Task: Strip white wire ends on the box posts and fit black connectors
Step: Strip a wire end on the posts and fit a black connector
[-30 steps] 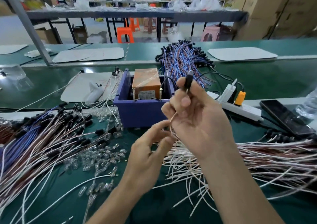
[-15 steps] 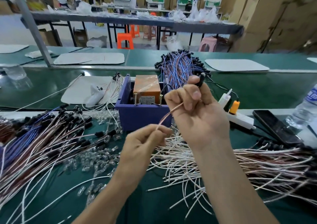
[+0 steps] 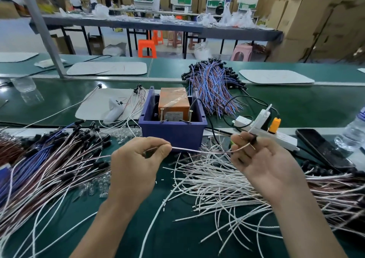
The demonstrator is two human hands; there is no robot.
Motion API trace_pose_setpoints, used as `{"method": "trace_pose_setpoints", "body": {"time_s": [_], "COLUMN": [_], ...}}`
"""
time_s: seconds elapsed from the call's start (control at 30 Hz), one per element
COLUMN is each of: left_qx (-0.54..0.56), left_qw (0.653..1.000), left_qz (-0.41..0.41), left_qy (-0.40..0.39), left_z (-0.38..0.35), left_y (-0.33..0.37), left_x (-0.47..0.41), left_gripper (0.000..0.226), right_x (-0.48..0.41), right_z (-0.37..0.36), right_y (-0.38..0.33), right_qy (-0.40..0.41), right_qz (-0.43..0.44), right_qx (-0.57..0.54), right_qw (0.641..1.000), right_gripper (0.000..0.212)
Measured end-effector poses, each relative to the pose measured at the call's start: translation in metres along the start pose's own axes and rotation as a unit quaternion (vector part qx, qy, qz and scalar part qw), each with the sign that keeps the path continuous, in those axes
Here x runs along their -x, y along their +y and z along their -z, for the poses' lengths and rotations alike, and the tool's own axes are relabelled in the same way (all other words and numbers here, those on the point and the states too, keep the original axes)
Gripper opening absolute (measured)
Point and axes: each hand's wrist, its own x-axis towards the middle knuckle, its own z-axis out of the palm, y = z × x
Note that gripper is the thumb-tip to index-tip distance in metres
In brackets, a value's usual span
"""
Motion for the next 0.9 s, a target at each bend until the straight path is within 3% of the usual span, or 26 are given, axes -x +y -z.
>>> {"method": "trace_pose_setpoints", "body": {"time_s": [0.07, 0.1, 0.13, 0.2, 0.23, 0.27, 0.33, 0.4, 0.5, 0.6, 0.63, 0.8, 0.83, 0.9], "left_qx": [-0.018, -0.020, -0.020, -0.022, -0.023, -0.021, -0.014, -0.007, -0.021, -0.032, -0.036, -0.153, -0.167, -0.171], "left_qw": [1.000, 1.000, 1.000, 0.999, 0.999, 0.999, 0.998, 0.996, 0.997, 0.998, 0.999, 0.986, 0.983, 0.982], "left_qz": [-0.011, -0.011, -0.008, 0.002, 0.002, -0.005, -0.030, -0.041, -0.023, -0.007, 0.000, 0.038, 0.039, 0.048], "left_qy": [-0.008, -0.011, -0.017, -0.030, -0.036, -0.041, -0.053, -0.073, -0.069, -0.051, -0.041, 0.054, 0.062, 0.071], "left_z": [-0.001, -0.002, -0.004, -0.006, -0.007, -0.007, -0.008, -0.010, -0.011, -0.008, -0.007, -0.002, 0.000, 0.002], "left_y": [-0.001, -0.001, -0.002, -0.004, -0.004, -0.005, -0.004, -0.003, -0.005, -0.005, -0.003, 0.003, 0.002, 0.000], "left_x": [0.000, 0.000, 0.000, 0.001, 0.002, 0.002, 0.004, 0.005, 0.008, 0.006, 0.005, 0.000, -0.001, -0.004], "left_gripper": [0.021, 0.022, 0.023, 0.026, 0.026, 0.024, 0.021, 0.016, 0.015, 0.026, 0.027, 0.024, 0.021, 0.015], "right_x": [0.000, 0.002, 0.004, 0.011, 0.014, 0.017, 0.019, 0.020, 0.021, 0.018, 0.017, 0.010, 0.008, 0.005], "right_z": [0.004, 0.004, 0.002, -0.005, -0.011, -0.019, -0.040, -0.061, -0.076, -0.072, -0.069, -0.047, -0.045, -0.042], "right_y": [-0.003, -0.003, -0.001, 0.003, 0.007, 0.012, 0.024, 0.037, 0.052, 0.063, 0.067, 0.071, 0.070, 0.063], "right_qy": [0.089, 0.138, 0.188, 0.223, 0.193, 0.140, 0.025, -0.086, -0.213, -0.185, -0.171, -0.123, -0.120, -0.117], "right_qz": [0.080, 0.139, 0.202, 0.309, 0.336, 0.340, 0.296, 0.218, 0.114, 0.121, 0.126, 0.149, 0.150, 0.161], "right_qx": [0.133, 0.226, 0.337, 0.535, 0.588, 0.609, 0.613, 0.649, 0.746, 0.831, 0.842, 0.844, 0.835, 0.787], "right_qw": [0.984, 0.954, 0.900, 0.754, 0.710, 0.703, 0.732, 0.724, 0.621, 0.510, 0.496, 0.500, 0.515, 0.584], "right_gripper": [0.018, 0.020, 0.023, 0.027, 0.028, 0.027, 0.021, 0.019, 0.046, 0.066, 0.063, 0.033, 0.028, 0.019]}}
